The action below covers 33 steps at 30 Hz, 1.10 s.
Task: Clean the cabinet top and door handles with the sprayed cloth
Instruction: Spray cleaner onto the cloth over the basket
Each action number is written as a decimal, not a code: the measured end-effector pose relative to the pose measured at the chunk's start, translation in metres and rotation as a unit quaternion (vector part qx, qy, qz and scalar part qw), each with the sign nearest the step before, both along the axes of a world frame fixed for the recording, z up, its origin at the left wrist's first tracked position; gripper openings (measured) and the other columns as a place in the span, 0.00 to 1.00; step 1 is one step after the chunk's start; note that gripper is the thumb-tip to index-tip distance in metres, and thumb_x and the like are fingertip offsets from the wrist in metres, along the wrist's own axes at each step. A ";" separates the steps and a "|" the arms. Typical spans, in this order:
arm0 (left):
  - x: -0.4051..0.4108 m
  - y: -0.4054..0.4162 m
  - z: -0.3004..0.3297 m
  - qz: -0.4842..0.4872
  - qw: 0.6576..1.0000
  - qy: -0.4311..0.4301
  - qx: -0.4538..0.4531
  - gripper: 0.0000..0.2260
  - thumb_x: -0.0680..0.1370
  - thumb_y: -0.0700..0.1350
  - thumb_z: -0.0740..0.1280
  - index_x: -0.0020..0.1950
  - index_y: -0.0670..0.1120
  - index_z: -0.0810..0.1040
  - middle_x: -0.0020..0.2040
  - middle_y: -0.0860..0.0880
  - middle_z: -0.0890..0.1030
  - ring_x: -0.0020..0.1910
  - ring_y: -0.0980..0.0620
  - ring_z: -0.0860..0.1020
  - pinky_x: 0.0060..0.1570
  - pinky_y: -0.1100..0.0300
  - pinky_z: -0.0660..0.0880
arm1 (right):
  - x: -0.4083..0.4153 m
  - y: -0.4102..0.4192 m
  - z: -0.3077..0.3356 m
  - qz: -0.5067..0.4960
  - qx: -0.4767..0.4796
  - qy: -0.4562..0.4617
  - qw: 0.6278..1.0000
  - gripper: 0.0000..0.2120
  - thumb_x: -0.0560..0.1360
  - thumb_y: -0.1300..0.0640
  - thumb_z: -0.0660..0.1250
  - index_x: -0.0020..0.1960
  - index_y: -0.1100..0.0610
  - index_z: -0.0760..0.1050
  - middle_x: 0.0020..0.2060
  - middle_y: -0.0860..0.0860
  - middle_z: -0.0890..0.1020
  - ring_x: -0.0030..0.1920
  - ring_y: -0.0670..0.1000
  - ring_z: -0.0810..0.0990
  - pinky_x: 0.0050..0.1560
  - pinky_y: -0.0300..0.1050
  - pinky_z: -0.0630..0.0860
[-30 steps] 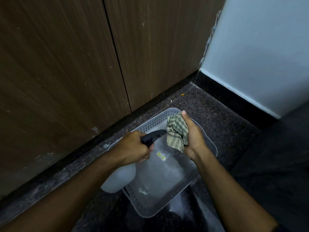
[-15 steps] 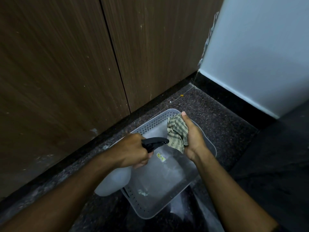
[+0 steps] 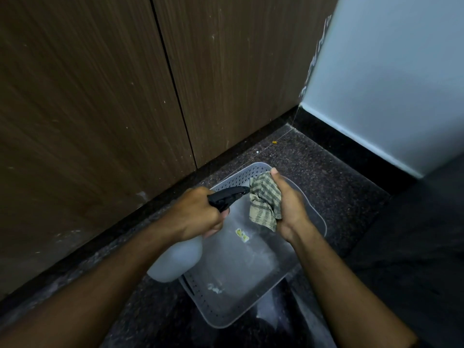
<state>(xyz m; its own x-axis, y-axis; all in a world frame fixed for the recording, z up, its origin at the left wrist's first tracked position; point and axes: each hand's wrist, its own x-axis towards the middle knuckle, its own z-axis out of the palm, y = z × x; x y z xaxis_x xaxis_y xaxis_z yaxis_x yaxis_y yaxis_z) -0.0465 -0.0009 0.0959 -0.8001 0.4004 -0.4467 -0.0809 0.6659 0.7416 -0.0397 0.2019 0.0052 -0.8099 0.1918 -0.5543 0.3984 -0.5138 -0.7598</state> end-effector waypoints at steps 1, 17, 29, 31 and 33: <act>0.000 0.001 -0.001 -0.001 1.000 0.003 -0.004 0.08 0.58 0.37 0.65 0.34 0.36 0.75 0.27 0.46 0.72 0.26 0.51 0.69 0.25 0.66 0.63 | -0.001 -0.001 0.001 0.003 -0.003 0.001 1.000 0.28 0.68 0.38 0.74 0.55 0.61 0.83 0.53 0.61 0.85 0.54 0.60 0.84 0.59 0.59 0.80; -0.012 -0.003 -0.039 0.062 0.987 0.071 0.129 0.11 0.65 0.34 0.68 0.44 0.47 0.75 0.42 0.43 0.77 0.38 0.48 0.74 0.37 0.58 0.70 | -0.004 0.005 0.006 -0.022 -0.023 0.010 0.999 0.23 0.73 0.41 0.72 0.55 0.59 0.84 0.51 0.59 0.86 0.50 0.57 0.85 0.54 0.54 0.81; -0.002 -0.024 -0.098 0.123 0.974 0.142 0.123 0.29 0.65 0.61 0.77 0.60 0.58 0.69 0.56 0.51 0.75 0.56 0.49 0.76 0.52 0.53 0.73 | 0.014 0.002 0.055 -0.009 -0.153 0.039 0.987 0.17 0.78 0.51 0.58 0.49 0.61 0.82 0.43 0.58 0.83 0.40 0.54 0.83 0.43 0.46 0.79; 0.006 -0.031 -0.095 0.133 0.978 0.150 0.061 0.41 0.64 0.54 0.82 0.72 0.56 0.65 0.68 0.49 0.73 0.65 0.48 0.73 0.58 0.51 0.72 | 0.022 0.006 0.089 0.012 -0.144 0.053 0.988 0.18 0.78 0.55 0.58 0.55 0.65 0.80 0.46 0.60 0.83 0.41 0.54 0.83 0.43 0.46 0.80; 0.016 -0.037 -0.090 0.117 0.986 0.122 0.009 0.51 0.64 0.46 0.83 0.79 0.51 0.56 0.72 0.44 0.71 0.69 0.43 0.72 0.60 0.49 0.72 | 0.032 0.009 0.129 0.046 -0.112 0.064 0.991 0.17 0.78 0.56 0.58 0.56 0.66 0.79 0.45 0.60 0.84 0.39 0.54 0.83 0.42 0.44 0.81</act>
